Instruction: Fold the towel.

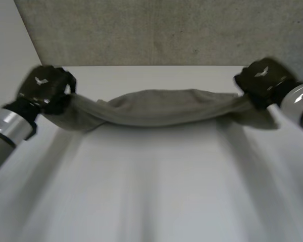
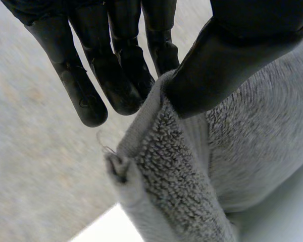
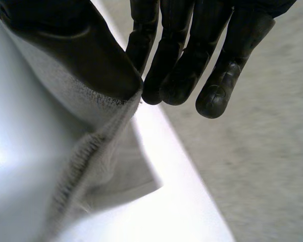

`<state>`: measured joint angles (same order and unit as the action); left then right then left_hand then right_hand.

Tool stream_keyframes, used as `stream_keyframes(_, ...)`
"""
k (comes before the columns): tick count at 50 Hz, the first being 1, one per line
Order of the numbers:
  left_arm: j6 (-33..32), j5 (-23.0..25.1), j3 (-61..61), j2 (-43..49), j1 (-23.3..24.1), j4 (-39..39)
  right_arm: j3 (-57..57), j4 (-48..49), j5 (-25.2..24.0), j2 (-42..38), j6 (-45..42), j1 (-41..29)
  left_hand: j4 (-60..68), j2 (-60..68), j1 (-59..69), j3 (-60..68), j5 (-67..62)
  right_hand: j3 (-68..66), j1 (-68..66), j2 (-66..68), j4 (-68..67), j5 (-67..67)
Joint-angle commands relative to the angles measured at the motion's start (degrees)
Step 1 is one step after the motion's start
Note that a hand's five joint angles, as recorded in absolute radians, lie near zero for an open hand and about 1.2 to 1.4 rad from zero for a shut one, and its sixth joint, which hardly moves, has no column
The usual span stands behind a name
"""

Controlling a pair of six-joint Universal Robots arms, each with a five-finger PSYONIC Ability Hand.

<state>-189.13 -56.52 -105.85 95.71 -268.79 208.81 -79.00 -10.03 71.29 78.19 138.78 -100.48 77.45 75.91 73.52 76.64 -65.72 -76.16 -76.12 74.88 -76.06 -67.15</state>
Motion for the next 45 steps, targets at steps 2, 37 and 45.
stream_keyframes(2,4.72,6.68,0.3,-9.41,-6.04,-2.62,0.43,-3.14,-8.08,6.37,4.49,6.69,2.55,4.09,6.48,3.36,-4.28,-3.84,-3.88,5.12,-3.94,-2.85)
stream_keyframes(37,-4.67,0.36,28.23,27.94,3.45,-7.8,13.52,4.14,0.95,-21.67,-9.49,2.84,2.55,4.09,6.48,3.36,-4.28,-3.84,-3.88,5.12,-3.94,-2.85)
stream_keyframes(45,-4.67,-3.32,34.3,33.48,5.12,-8.6,14.93,9.31,1.22,-26.24,-8.88,1.78,2.55,4.09,6.48,3.36,-4.28,-3.84,-3.88,5.12,-3.94,-2.85)
